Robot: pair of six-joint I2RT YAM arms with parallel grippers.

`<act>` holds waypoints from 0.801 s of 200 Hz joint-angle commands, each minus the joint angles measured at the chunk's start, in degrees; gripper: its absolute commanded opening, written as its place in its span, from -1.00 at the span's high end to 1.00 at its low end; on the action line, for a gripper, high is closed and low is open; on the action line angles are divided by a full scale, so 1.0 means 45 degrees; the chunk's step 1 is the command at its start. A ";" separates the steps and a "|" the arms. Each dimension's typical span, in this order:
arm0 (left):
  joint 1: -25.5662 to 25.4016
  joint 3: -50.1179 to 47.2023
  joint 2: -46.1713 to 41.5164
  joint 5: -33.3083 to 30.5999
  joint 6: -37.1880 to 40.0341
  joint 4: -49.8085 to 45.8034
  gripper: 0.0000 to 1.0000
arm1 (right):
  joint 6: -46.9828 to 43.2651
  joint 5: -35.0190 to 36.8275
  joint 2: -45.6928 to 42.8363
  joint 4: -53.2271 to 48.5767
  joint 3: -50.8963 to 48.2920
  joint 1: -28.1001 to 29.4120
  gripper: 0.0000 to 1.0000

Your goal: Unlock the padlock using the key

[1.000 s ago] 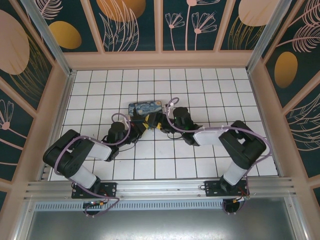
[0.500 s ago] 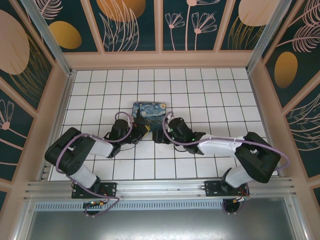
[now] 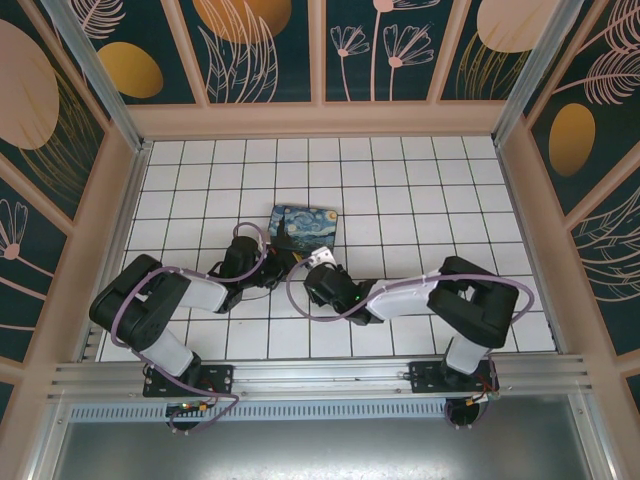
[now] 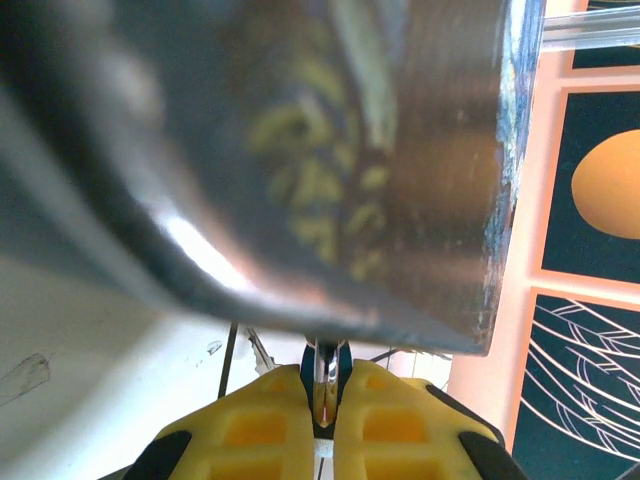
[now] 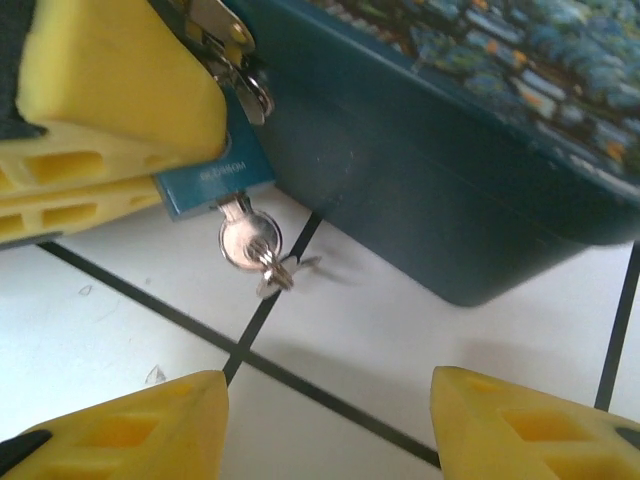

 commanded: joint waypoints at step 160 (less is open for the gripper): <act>0.0020 -0.0229 0.0052 0.0768 0.0262 0.0705 1.00 | -0.0894 -0.0884 0.0991 0.0513 0.2241 -0.1312 1.00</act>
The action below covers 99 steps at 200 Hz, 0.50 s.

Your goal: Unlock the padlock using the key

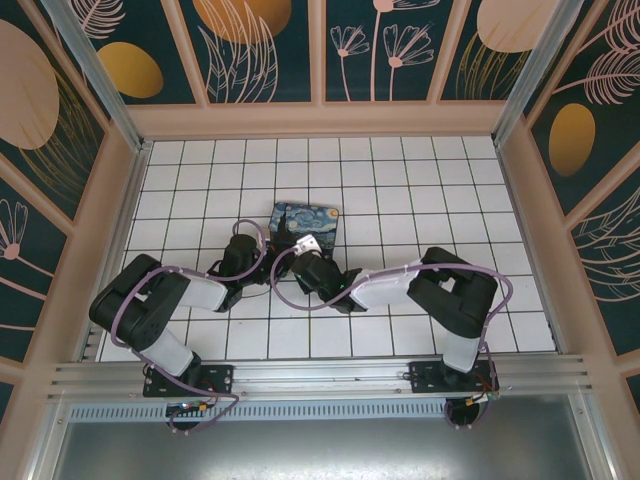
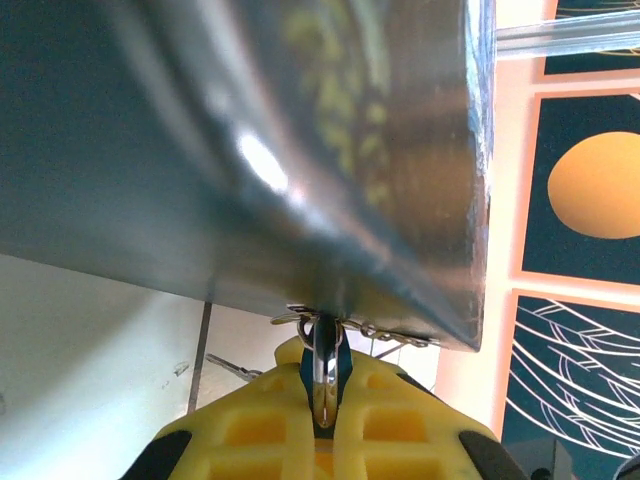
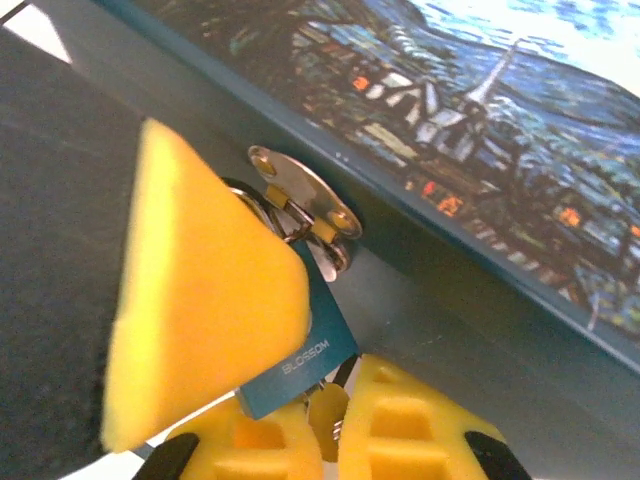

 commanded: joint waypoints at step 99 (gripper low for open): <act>-0.0097 -0.0258 0.0047 0.0525 0.0569 0.0073 0.97 | 0.3339 -0.6097 -0.2227 0.2805 -0.2210 -0.2587 -0.27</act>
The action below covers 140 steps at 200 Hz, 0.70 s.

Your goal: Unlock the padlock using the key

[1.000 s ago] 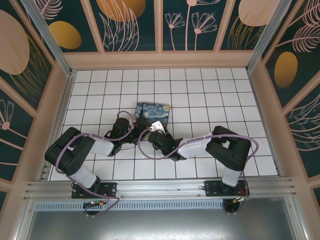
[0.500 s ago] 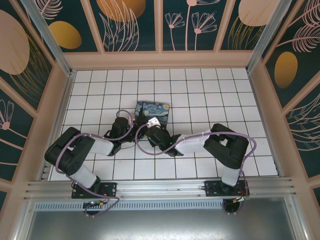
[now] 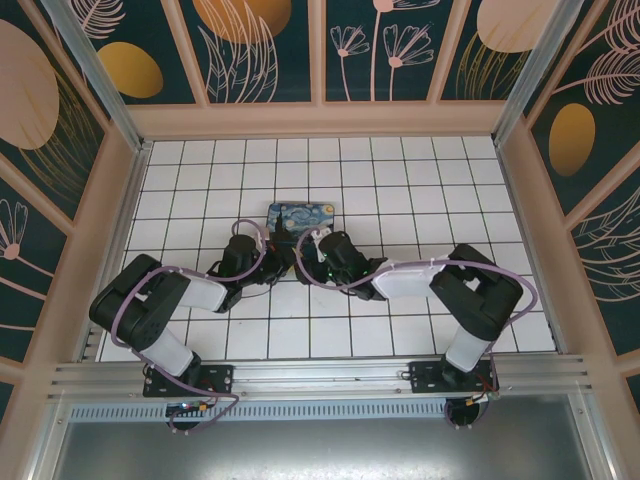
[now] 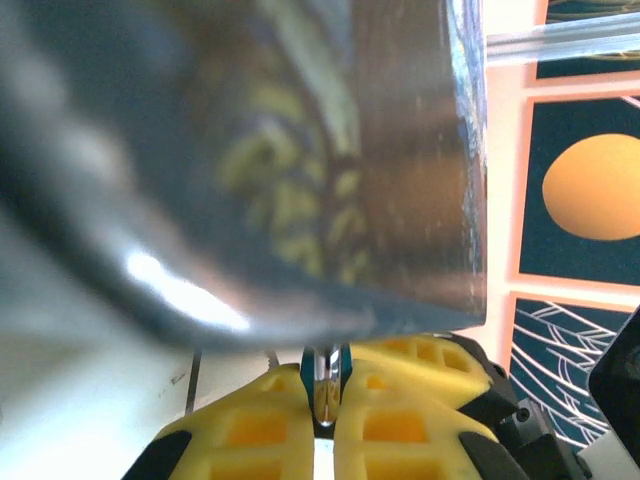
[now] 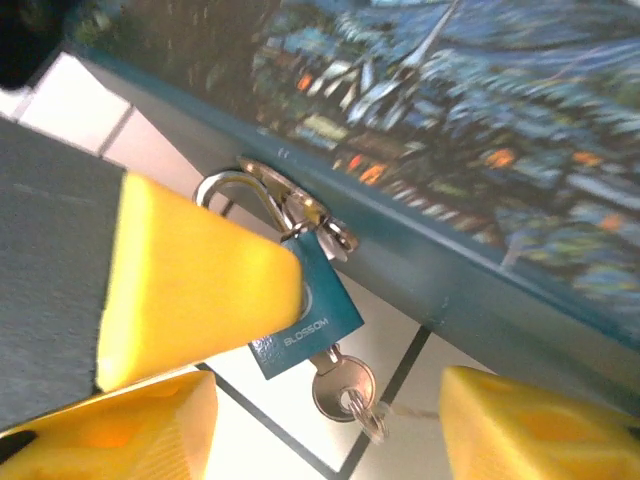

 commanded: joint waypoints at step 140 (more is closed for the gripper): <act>-0.0092 0.0869 -0.2553 -0.0425 0.2369 -0.4052 -0.84 | 0.5334 -0.2047 0.1578 0.6021 -0.0219 -0.2560 -0.29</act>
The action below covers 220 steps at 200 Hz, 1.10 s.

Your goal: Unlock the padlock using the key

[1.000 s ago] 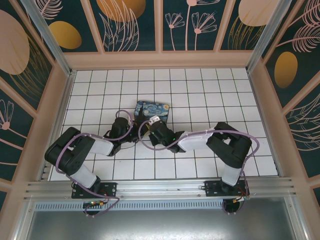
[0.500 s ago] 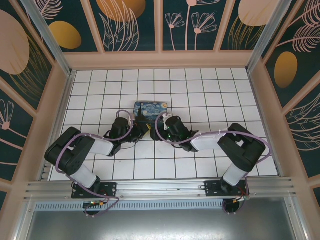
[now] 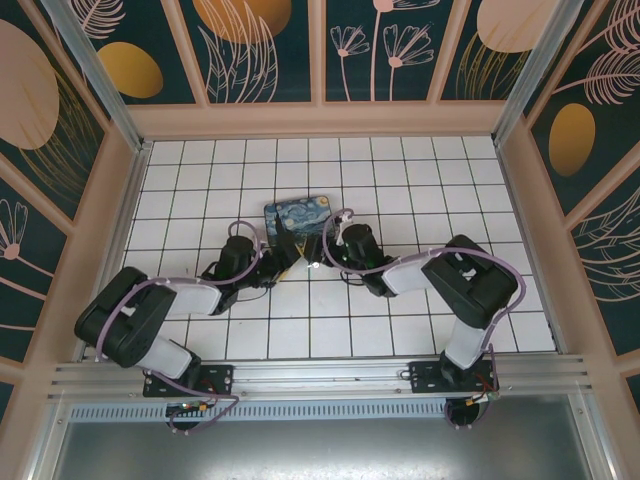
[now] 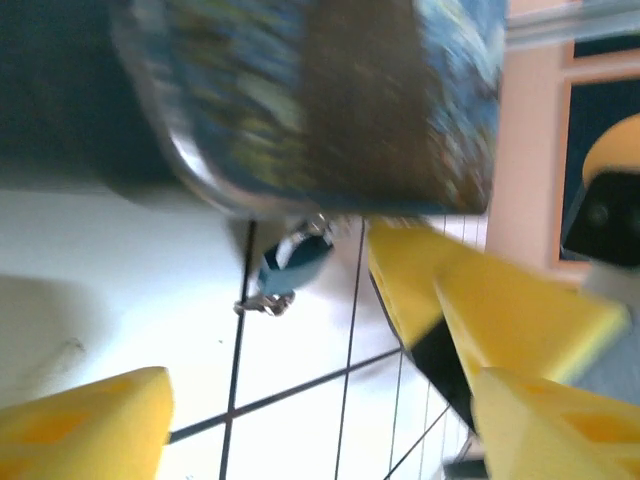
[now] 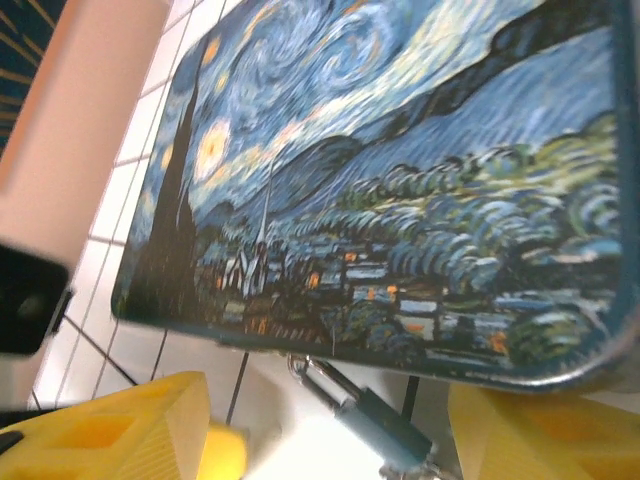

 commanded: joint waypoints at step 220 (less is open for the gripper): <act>0.2039 0.9178 0.1227 -0.6029 0.6726 -0.9991 -0.97 | -0.1179 -0.1833 0.1189 -0.0649 0.0684 -0.0799 -0.02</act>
